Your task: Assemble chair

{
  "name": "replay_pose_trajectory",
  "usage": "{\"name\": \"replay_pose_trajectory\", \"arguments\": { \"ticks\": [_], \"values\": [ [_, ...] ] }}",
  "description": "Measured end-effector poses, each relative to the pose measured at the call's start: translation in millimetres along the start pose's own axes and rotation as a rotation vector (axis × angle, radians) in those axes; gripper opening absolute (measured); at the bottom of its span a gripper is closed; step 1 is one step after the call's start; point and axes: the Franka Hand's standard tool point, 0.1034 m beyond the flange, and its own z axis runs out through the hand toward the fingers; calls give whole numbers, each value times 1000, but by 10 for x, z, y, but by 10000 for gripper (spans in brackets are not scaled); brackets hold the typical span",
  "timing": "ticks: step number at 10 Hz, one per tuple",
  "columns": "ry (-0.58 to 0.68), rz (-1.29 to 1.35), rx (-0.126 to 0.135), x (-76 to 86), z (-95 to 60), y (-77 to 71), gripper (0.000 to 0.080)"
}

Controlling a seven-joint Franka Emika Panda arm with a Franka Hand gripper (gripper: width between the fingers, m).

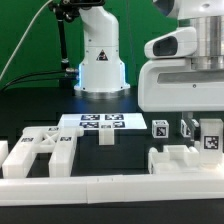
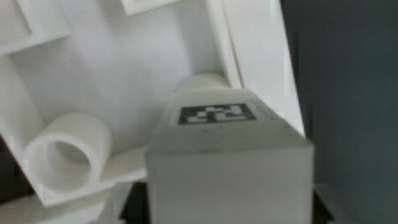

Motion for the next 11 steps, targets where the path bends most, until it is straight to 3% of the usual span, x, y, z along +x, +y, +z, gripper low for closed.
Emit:
{"name": "replay_pose_trajectory", "arguments": {
  "ticks": [4, 6, 8, 9, 10, 11],
  "values": [
    [1, 476, -12, 90, 23, 36, 285],
    [13, 880, -31, 54, 20, 45, 285],
    [56, 1186, 7, -1, 16, 59, 285],
    [58, 1184, 7, -2, 13, 62, 285],
    [57, 1155, 7, -6, 20, 59, 426],
    [56, 1141, 6, -16, 27, 48, 426]
  ]
}}
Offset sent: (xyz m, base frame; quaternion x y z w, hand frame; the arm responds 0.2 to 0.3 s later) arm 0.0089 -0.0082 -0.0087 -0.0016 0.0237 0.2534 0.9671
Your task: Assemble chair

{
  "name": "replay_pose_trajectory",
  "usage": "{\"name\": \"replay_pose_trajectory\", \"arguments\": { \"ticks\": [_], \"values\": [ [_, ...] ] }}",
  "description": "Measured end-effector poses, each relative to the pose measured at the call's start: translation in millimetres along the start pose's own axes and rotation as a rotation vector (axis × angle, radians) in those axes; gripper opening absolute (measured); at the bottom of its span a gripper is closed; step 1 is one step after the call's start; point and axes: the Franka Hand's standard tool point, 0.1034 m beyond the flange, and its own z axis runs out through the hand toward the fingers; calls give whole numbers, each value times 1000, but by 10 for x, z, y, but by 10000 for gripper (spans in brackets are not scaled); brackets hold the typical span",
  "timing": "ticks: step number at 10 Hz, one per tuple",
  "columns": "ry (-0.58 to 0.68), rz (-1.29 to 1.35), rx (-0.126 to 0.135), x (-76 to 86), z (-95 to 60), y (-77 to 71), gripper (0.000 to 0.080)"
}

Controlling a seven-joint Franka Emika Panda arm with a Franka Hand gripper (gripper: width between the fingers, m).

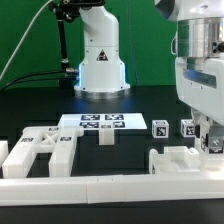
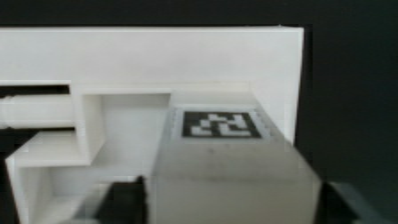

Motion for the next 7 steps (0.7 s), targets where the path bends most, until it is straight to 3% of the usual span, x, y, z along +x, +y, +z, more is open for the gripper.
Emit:
{"name": "replay_pose_trajectory", "arguments": {
  "ticks": [1, 2, 3, 4, 7],
  "values": [
    [12, -200, -2, -40, 5, 12, 561],
    [8, -365, -4, -121, 13, 35, 622],
    [4, -508, -9, -187, 9, 56, 622],
    [6, -547, 8, -243, -9, 73, 645],
    [11, -814, 3, -218, 9, 79, 649]
  ]
}}
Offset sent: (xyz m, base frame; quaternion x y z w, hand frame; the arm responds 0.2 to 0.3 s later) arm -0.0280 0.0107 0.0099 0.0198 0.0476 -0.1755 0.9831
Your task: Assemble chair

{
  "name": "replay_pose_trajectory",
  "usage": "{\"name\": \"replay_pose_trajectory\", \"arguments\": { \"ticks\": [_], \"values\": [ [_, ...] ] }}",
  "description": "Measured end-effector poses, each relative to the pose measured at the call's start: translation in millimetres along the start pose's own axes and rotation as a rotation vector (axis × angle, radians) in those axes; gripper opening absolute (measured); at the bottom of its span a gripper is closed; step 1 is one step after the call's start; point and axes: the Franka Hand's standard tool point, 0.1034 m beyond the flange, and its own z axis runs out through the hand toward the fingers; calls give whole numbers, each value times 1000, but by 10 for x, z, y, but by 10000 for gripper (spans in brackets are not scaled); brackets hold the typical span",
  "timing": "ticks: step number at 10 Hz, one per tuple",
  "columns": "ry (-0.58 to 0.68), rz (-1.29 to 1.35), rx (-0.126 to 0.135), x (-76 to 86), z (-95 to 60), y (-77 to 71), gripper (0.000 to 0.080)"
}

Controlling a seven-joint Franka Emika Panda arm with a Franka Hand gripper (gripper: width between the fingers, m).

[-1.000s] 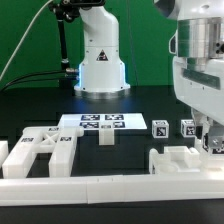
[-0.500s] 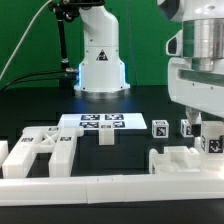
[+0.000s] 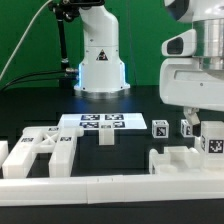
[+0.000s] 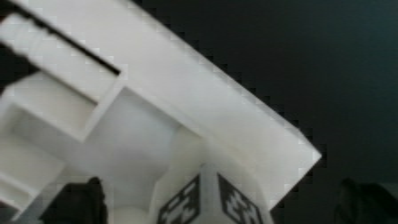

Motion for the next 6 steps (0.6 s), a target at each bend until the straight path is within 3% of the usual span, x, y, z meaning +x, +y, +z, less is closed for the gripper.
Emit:
{"name": "replay_pose_trajectory", "arguments": {
  "ticks": [1, 3, 5, 6],
  "values": [
    [8, -221, -20, 6, 4, 9, 649],
    [5, -525, -24, 118, 25, 42, 649],
    [5, -513, -23, 99, 27, 29, 649],
    [5, -499, -24, 102, 29, 33, 561]
  ]
}}
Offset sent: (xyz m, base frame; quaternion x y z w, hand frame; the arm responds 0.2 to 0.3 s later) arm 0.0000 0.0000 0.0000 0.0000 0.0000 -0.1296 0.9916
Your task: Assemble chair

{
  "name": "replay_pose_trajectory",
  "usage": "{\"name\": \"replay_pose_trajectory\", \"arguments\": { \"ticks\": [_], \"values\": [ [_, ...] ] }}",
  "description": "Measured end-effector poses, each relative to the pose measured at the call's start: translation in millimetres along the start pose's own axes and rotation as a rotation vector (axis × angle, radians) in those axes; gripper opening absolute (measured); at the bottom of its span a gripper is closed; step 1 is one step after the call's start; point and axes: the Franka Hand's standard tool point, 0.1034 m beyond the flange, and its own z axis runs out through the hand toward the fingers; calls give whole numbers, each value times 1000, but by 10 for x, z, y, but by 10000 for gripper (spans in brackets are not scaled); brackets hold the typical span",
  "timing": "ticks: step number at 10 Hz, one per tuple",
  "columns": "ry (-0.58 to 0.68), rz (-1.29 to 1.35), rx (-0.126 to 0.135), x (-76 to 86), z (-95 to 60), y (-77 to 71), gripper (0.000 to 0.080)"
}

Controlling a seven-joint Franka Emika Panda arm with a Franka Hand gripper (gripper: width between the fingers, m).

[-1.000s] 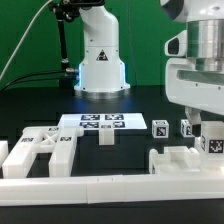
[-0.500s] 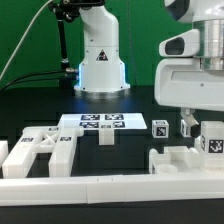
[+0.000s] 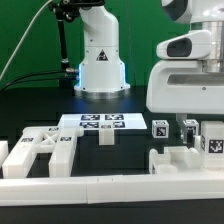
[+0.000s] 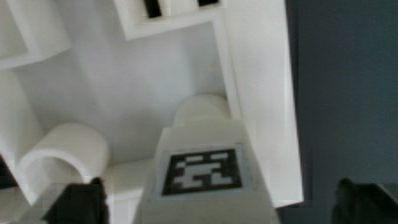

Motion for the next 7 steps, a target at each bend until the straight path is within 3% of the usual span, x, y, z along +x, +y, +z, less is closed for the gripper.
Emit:
{"name": "replay_pose_trajectory", "arguments": {
  "ticks": [1, 2, 3, 5, 7],
  "values": [
    [-1, 34, 2, -1, 1, -2, 365],
    [-1, 91, 2, -2, 1, -3, 365],
    [-1, 149, 3, -2, 1, -4, 283],
    [-4, 334, 9, 7, 0, 8, 283],
    [-33, 652, 46, 41, 13, 78, 283]
  ]
}}
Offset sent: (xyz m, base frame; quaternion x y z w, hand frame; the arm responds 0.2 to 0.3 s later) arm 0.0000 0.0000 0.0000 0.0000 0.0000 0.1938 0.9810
